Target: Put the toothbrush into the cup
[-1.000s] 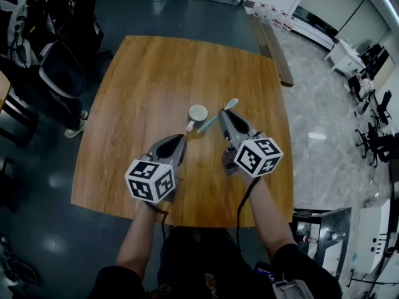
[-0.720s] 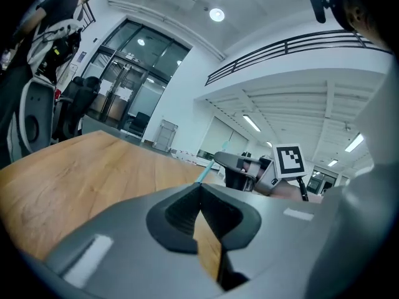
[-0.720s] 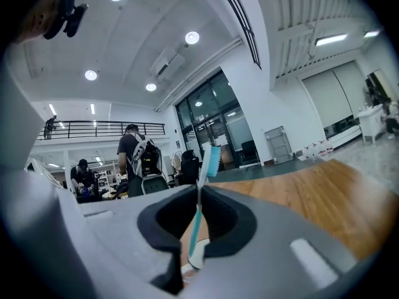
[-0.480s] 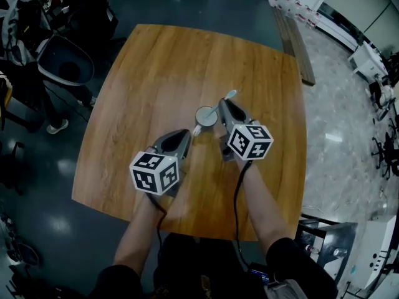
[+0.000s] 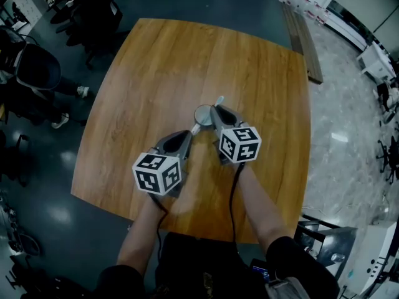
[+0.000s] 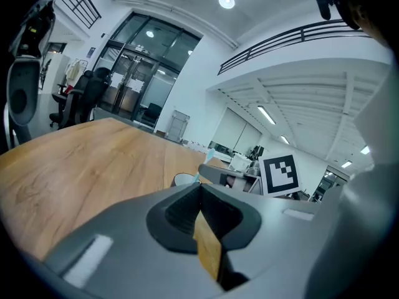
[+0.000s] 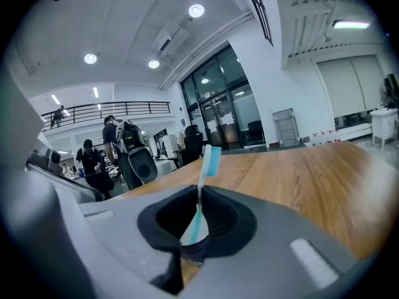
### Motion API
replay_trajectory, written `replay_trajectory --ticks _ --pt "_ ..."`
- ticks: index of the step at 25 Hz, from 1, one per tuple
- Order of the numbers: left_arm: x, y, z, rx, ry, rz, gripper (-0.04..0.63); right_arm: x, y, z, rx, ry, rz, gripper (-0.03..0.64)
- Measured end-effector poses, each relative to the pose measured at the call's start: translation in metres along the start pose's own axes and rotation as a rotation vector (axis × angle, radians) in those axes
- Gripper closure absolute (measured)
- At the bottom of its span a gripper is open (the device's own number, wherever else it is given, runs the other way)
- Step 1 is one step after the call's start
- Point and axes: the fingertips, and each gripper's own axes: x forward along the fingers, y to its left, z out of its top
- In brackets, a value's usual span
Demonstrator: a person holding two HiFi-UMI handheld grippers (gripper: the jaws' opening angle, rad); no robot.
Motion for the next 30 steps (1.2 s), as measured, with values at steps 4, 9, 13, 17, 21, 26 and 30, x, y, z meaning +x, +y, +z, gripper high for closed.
replay_trajectory --ticks 4,9,13,17,21,26,30 --pt "-0.002 -0.001 -0.002 -0.013 -0.004 0.012 0.590 0.003 -0.001 0.002 -0.033 0.011 0.001 0.589" --pt "-0.011 0.000 -0.006 -0.026 -0.010 0.030 0.589 0.006 -0.008 -0.003 -0.008 0.029 0.001 0.583" --pt "-0.016 -0.002 -0.004 -0.016 -0.022 0.039 0.589 0.007 -0.016 -0.006 0.047 0.040 -0.010 0.564" --pt "-0.022 -0.004 -0.004 -0.012 -0.026 0.036 0.590 0.007 -0.022 -0.004 0.055 0.037 -0.035 0.514" --pt "-0.031 -0.009 -0.004 -0.008 -0.034 0.024 0.590 -0.003 -0.028 -0.004 0.079 0.038 -0.072 0.483" --pt "-0.053 -0.016 0.009 0.016 -0.061 0.001 0.590 -0.043 -0.015 0.011 0.116 -0.042 -0.090 0.483" --pt "-0.075 -0.029 0.028 0.049 -0.103 -0.039 0.590 -0.082 0.025 0.043 0.089 -0.148 -0.040 0.532"
